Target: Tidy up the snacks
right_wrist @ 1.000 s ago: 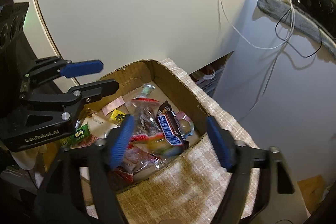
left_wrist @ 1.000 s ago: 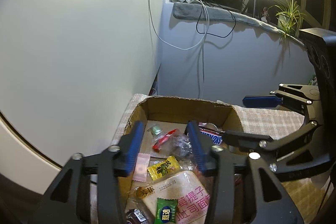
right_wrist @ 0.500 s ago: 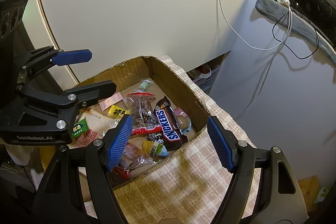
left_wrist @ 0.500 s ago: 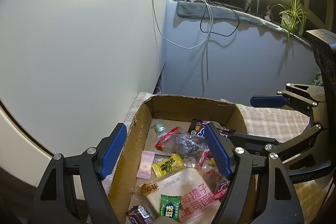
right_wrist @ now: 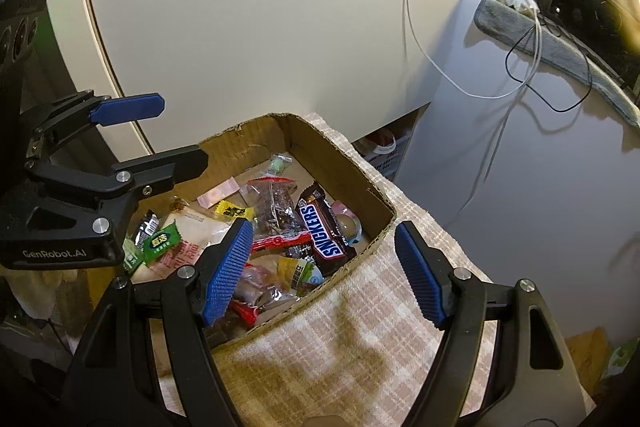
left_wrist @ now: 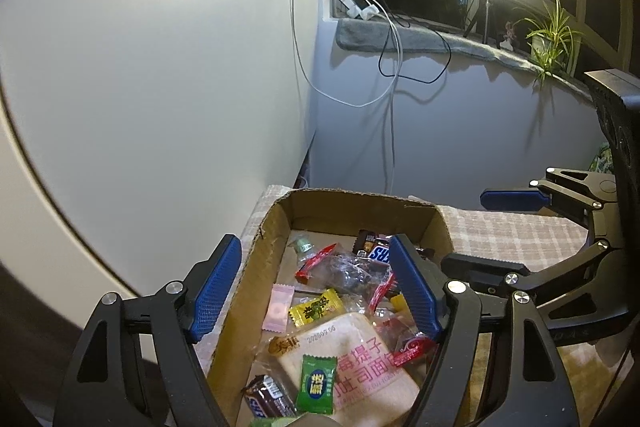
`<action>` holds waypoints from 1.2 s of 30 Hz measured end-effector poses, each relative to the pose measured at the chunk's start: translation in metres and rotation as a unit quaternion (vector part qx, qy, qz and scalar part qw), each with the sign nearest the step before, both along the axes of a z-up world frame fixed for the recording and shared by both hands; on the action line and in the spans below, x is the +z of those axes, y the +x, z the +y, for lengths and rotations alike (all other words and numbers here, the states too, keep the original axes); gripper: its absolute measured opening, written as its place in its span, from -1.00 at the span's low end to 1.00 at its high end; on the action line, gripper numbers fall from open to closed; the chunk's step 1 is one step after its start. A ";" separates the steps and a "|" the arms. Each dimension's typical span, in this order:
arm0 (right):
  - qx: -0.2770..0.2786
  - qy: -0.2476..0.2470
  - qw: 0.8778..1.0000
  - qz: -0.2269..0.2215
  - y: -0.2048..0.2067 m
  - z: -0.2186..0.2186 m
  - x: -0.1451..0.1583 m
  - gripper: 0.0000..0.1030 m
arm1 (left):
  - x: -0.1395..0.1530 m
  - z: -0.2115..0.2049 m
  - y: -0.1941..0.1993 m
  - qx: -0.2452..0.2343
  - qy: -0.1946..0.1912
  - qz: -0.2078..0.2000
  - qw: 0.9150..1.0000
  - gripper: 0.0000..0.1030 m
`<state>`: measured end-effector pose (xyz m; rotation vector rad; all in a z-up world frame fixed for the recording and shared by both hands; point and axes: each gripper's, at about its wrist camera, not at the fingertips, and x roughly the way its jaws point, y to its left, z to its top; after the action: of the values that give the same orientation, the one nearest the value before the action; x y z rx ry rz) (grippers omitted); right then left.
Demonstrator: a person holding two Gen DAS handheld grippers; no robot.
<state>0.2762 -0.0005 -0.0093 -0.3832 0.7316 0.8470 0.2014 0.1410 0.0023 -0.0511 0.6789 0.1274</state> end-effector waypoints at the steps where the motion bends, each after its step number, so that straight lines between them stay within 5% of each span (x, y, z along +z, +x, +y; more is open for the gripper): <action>1: -0.003 0.001 1.000 -0.004 -0.003 -0.002 0.001 0.48 | 0.001 0.000 -0.002 0.001 0.000 -0.002 1.000 0.48; 34: -0.099 0.069 0.992 -0.036 -0.129 -0.095 0.011 0.49 | 0.007 -0.050 -0.129 0.049 -0.003 -0.046 0.998 0.57; 36: -0.108 0.075 0.991 -0.040 -0.133 -0.102 0.012 0.76 | 0.006 -0.053 -0.134 0.053 0.000 -0.045 0.998 0.59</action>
<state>0.1432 -0.1022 0.0023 -0.1982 0.6191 0.6736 0.0672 0.0884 0.0086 -0.0920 0.5857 0.2268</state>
